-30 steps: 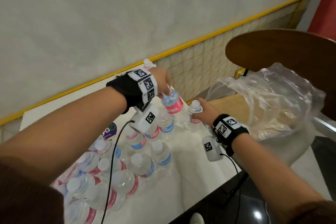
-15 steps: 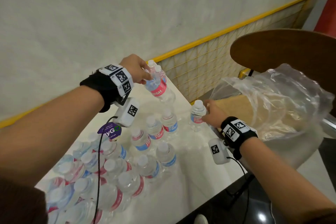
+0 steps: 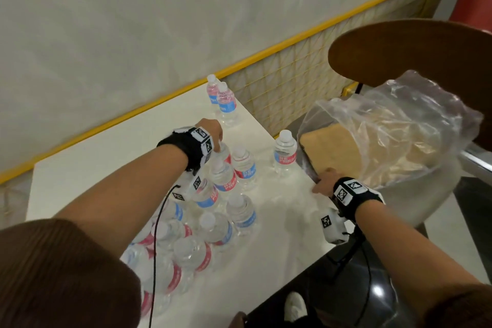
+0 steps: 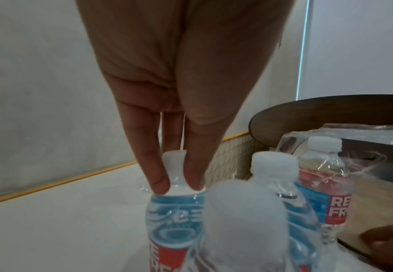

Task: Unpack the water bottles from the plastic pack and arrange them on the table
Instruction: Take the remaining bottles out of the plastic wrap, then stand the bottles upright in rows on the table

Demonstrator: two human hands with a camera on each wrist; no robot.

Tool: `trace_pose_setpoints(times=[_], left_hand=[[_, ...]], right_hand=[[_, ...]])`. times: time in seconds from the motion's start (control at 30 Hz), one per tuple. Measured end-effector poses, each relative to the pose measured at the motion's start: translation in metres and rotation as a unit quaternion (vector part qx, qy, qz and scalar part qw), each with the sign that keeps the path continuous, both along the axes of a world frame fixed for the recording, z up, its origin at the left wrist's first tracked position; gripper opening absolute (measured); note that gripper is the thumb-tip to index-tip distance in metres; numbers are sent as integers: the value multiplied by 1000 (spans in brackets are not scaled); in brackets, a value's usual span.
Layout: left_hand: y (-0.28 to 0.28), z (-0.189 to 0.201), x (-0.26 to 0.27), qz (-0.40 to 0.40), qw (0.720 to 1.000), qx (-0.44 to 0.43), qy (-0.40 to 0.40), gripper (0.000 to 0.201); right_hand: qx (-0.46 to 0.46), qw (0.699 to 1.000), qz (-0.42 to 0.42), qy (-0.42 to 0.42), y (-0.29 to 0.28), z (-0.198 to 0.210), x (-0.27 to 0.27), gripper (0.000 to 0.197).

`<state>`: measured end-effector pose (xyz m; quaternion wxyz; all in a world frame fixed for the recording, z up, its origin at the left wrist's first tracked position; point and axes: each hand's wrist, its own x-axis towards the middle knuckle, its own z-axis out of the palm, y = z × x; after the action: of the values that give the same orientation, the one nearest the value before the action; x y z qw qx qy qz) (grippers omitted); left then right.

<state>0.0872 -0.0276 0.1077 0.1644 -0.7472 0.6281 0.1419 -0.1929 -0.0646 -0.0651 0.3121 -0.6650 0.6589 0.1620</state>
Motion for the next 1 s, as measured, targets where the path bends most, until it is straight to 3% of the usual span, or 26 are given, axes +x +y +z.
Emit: trace_pose_setpoints(times=[0.27, 0.33, 0.47, 0.57, 0.63, 0.77, 0.87, 1.0], left_hand=[[-1, -8, -4, -23, 1000, 12, -8, 59], [-1, -7, -10, -45, 999, 5, -11, 59], [-1, -5, -16, -55, 998, 26, -21, 62], [1, -5, -16, -46, 998, 30, -17, 69], [3, -3, -20, -63, 998, 7, -1, 76], [4, 5, -51, -163, 983, -60, 64, 86], [5, 4, -82, -213, 973, -43, 83, 83], [5, -8, -105, -221, 972, -17, 75, 71]], right_hand=[[35, 999, -26, 24, 6, 27, -9, 50], [23, 998, -50, -20, 11, 40, -8, 35], [-101, 977, -65, -174, 10, 87, 10, 26], [-70, 946, -87, -305, 4, 115, 23, 71], [-82, 953, -44, -290, 0, 123, 30, 67], [-168, 967, 14, -193, 3, 124, 42, 35], [-167, 964, 42, -202, 9, 115, 57, 39], [-131, 962, 35, -236, 16, 107, 55, 53]])
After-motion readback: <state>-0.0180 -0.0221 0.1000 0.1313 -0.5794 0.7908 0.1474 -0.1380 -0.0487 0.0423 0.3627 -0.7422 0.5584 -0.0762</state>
